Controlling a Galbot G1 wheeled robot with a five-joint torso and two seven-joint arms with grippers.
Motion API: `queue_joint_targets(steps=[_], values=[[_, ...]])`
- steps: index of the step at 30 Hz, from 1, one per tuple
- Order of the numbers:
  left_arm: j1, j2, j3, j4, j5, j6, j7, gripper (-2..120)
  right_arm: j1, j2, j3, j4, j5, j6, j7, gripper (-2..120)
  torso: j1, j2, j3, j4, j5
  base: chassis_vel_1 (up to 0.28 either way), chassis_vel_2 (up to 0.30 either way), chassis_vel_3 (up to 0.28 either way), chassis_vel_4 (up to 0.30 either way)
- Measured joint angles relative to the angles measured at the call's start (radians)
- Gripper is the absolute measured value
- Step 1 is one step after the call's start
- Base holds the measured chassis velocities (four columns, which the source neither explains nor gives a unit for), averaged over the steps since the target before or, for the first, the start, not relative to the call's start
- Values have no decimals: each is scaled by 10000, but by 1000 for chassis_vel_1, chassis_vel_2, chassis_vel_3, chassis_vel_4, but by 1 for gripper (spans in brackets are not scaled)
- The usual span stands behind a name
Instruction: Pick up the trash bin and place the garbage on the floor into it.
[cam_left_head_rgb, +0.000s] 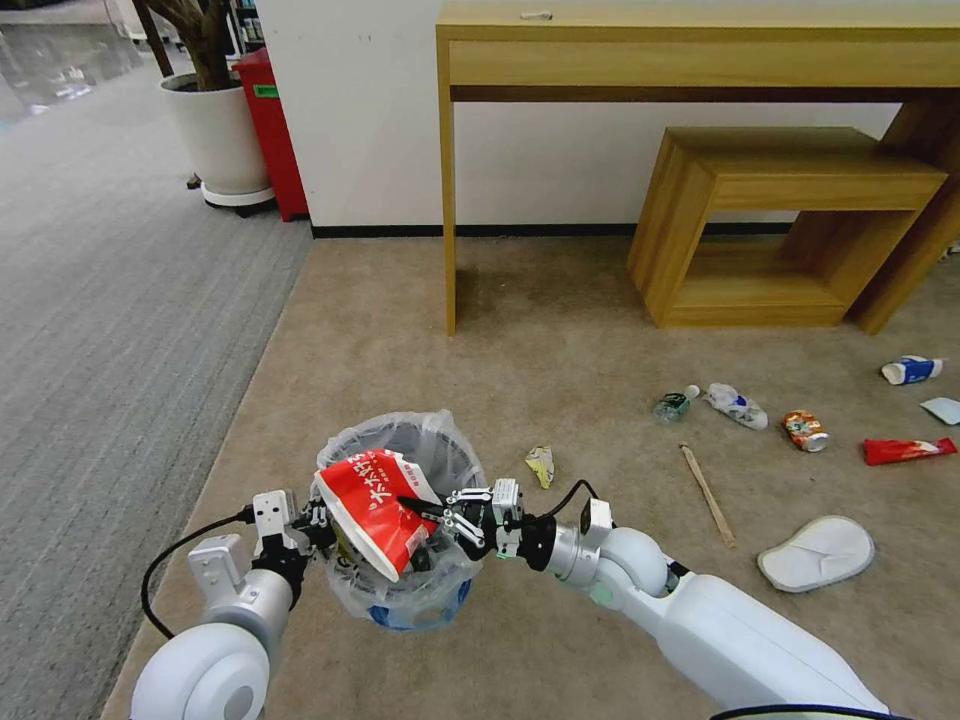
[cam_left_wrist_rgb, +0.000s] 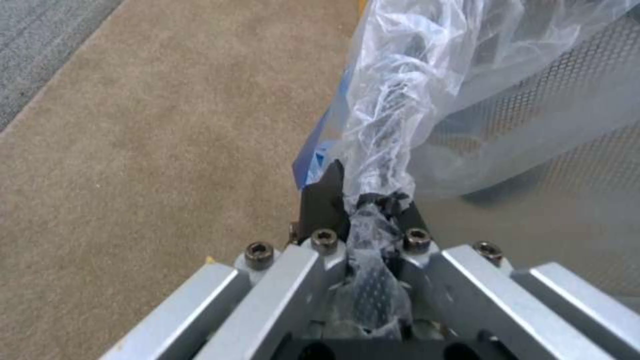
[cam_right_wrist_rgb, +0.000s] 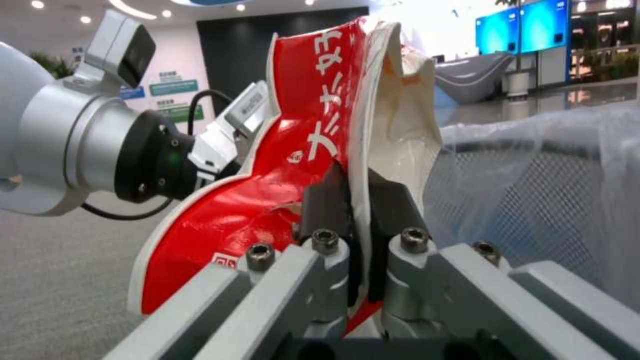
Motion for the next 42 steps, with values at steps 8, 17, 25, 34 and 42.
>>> queue_joint_targets(steps=[8, 17, 25, 34, 42], values=[[47, -17, -36, -124, -25, -4, 0, 1, -119, 7, 76, -164, -98, 62, -1, 0, 0, 0, 0, 0, 0, 0, 0, 0, 0], [171, -23, -76, -377, -86, -4, 0, 1, -293, 22, 179, -217, -236, 63, -24, 18, 0, 0, 0, 0, 0, 0, 0, 0, 0], [339, -55, -93, -622, -86, 2, 1, 1, -395, 37, 219, -251, -416, 26, -15, 47, 0, 0, 0, 0, -1, 0, 0, 0, 0], [484, -70, -68, -683, -18, 7, 79, 1, -447, 64, 272, -269, -550, 14, 152, 80, 0, 0, 0, 0, 0, 0, 0, 0, 0], [505, -99, -12, -565, 16, 2, 118, 1, -475, 54, 526, -215, -571, 0, 422, 100, 0, 0, 0, 0, 0, 0, 0, 0, 0]])
